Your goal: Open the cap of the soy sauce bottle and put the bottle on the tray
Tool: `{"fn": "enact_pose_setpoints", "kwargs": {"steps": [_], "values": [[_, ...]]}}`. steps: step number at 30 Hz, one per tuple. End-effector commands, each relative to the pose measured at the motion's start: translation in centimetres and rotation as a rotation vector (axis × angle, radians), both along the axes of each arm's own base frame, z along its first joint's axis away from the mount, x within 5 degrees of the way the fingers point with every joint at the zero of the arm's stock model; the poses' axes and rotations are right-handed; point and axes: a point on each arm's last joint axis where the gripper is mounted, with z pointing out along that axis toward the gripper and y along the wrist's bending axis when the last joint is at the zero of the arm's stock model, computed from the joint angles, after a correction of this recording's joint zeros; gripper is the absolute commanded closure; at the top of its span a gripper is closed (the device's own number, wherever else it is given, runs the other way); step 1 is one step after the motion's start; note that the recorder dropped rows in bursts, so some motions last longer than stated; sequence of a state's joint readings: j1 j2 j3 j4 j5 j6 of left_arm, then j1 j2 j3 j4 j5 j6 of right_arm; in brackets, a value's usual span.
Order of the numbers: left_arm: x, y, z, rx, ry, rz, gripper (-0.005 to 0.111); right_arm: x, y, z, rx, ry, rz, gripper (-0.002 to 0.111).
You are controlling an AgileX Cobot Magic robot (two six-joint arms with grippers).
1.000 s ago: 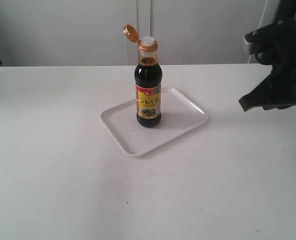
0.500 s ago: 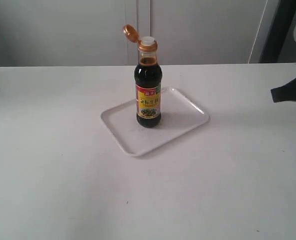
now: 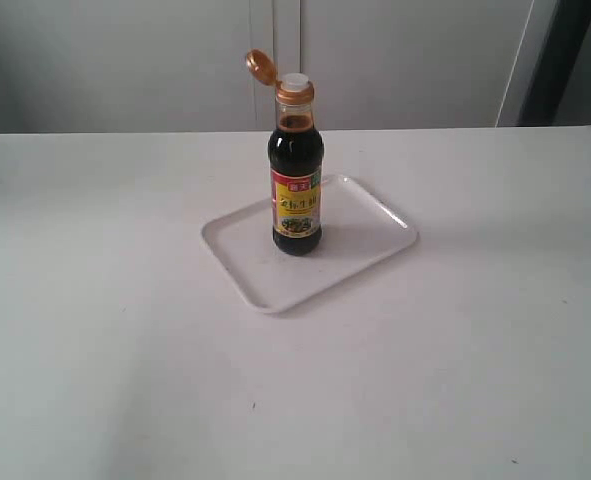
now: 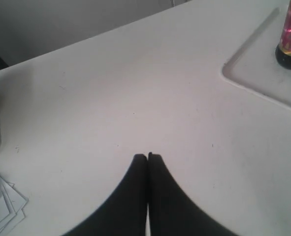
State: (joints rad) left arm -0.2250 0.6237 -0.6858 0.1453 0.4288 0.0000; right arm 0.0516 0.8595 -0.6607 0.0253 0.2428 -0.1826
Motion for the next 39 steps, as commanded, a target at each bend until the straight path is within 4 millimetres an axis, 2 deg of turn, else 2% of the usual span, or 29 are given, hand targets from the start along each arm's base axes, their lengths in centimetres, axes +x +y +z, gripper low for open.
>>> {"fn": "enact_pose_setpoints", "kwargs": {"steps": [1, 10, 18, 23, 30, 39], "values": [[-1.3, 0.3, -1.2, -0.029, -0.043, 0.004, 0.107, -2.1, -0.2, -0.4, 0.013, -0.074, -0.006, 0.108], [-3.3, 0.7, -3.0, -0.081, -0.173, 0.005, 0.107, -5.7, -0.3, -0.3, 0.06, -0.216, -0.011, 0.108], [-4.8, 1.0, -4.7, -0.097, -0.244, 0.0, 0.107, -7.9, -0.5, -2.1, 0.079, -0.318, -0.017, 0.108], [-5.3, 1.0, -5.2, -0.116, -0.308, -0.004, 0.107, -8.1, -0.5, -4.6, 0.065, -0.307, -0.02, 0.108], [-5.2, 1.0, -5.3, -0.169, -0.306, 0.01, 0.107, -8.2, -0.5, -7.5, 0.06, -0.236, -0.023, 0.108], [-5.2, 1.0, -5.3, -0.169, -0.308, 0.01, 0.107, -8.3, -0.5, -8.5, 0.063, -0.202, -0.024, 0.108]]}}
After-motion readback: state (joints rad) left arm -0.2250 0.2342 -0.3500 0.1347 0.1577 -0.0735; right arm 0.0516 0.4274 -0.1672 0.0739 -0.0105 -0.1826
